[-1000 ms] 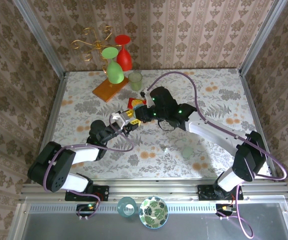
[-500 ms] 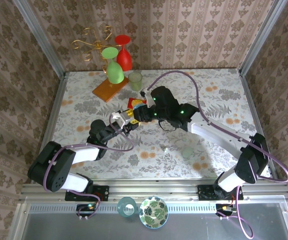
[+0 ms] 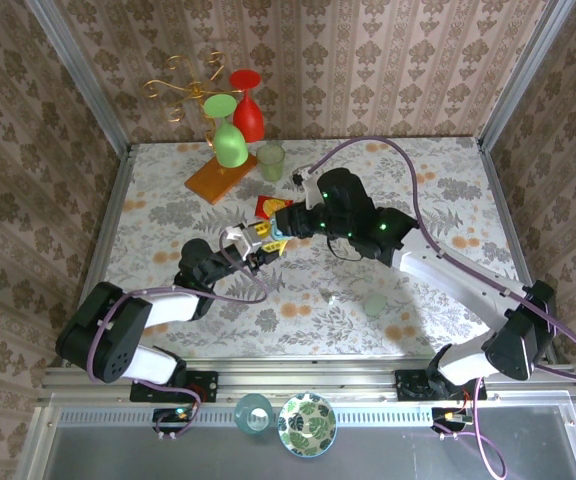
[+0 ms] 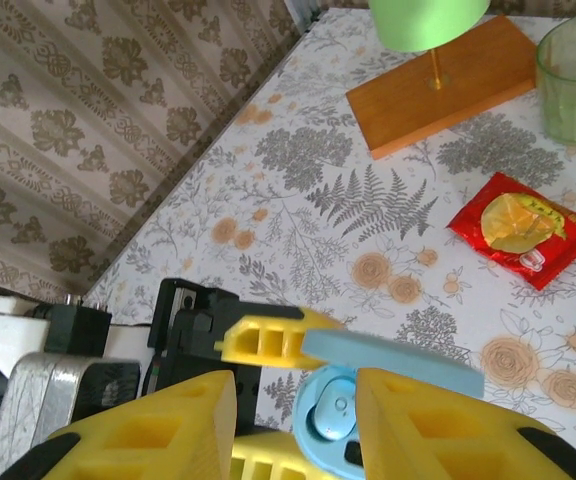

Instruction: Insert the wireless bluetooth earbuds into the charging case

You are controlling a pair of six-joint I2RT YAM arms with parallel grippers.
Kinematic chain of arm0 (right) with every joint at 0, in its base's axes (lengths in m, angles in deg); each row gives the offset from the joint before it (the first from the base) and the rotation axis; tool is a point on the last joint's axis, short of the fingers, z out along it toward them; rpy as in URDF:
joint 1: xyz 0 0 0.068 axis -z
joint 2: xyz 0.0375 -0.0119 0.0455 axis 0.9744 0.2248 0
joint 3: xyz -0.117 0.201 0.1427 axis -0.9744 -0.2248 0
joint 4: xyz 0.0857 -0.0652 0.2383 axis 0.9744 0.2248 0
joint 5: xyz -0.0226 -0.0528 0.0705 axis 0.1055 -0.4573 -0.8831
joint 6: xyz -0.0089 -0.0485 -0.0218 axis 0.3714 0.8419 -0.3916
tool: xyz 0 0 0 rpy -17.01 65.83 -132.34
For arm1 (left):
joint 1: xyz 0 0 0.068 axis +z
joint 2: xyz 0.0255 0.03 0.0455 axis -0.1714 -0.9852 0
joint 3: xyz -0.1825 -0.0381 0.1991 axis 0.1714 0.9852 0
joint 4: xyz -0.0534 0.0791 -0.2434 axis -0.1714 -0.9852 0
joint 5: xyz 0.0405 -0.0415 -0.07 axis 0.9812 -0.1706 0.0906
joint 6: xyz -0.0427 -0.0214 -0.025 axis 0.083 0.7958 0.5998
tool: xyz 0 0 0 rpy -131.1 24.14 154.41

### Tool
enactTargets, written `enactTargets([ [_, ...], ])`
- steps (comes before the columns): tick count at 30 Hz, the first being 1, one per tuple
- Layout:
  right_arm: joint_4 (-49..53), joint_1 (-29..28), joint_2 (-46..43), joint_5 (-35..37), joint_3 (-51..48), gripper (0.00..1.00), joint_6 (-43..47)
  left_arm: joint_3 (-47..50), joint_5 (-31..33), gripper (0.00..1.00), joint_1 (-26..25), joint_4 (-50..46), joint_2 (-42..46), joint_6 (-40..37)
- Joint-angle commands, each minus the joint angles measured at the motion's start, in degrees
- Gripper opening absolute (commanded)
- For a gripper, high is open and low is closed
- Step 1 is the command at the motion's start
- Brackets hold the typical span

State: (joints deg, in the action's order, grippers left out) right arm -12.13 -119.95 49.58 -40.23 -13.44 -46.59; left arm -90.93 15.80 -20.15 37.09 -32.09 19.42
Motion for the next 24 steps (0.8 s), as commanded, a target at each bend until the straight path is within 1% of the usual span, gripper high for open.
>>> enactTargets([
  [1,1.1,1.5,-0.4,1.4,0.8,0.36,-1.6,-1.8,-5.4,0.26,0.0,2.4,-0.5,-1.2],
  [5,3.7,3.0,3.0,0.3,2.9,0.31,-3.2,-1.8,-5.9,0.26,0.0,2.4,0.0,-1.2],
  [9,6.0,3.4,5.4,-1.9,4.2,0.29,-3.2,-1.7,-4.3,0.26,0.0,2.3,0.6,-0.7],
  [12,6.4,3.4,5.0,-3.3,3.2,0.29,-2.8,-1.8,-2.4,0.26,0.0,2.4,0.6,-0.4],
  [18,6.7,3.4,1.5,-4.1,-0.1,0.29,-1.5,-2.5,-0.1,0.26,0.0,2.4,0.2,0.9],
  [21,3.9,4.0,-1.1,-4.8,-2.6,0.33,-2.3,-3.0,-0.2,0.26,-0.1,2.5,0.0,1.2],
  [23,-0.3,5.8,-2.1,-7.6,-5.7,0.41,-5.4,-3.3,-0.3,0.26,-0.2,2.5,0.1,1.9],
  [24,-2.8,7.0,-4.4,-9.4,-7.3,0.45,-7.4,-3.4,-0.3,0.26,-0.2,2.5,0.2,2.4],
])
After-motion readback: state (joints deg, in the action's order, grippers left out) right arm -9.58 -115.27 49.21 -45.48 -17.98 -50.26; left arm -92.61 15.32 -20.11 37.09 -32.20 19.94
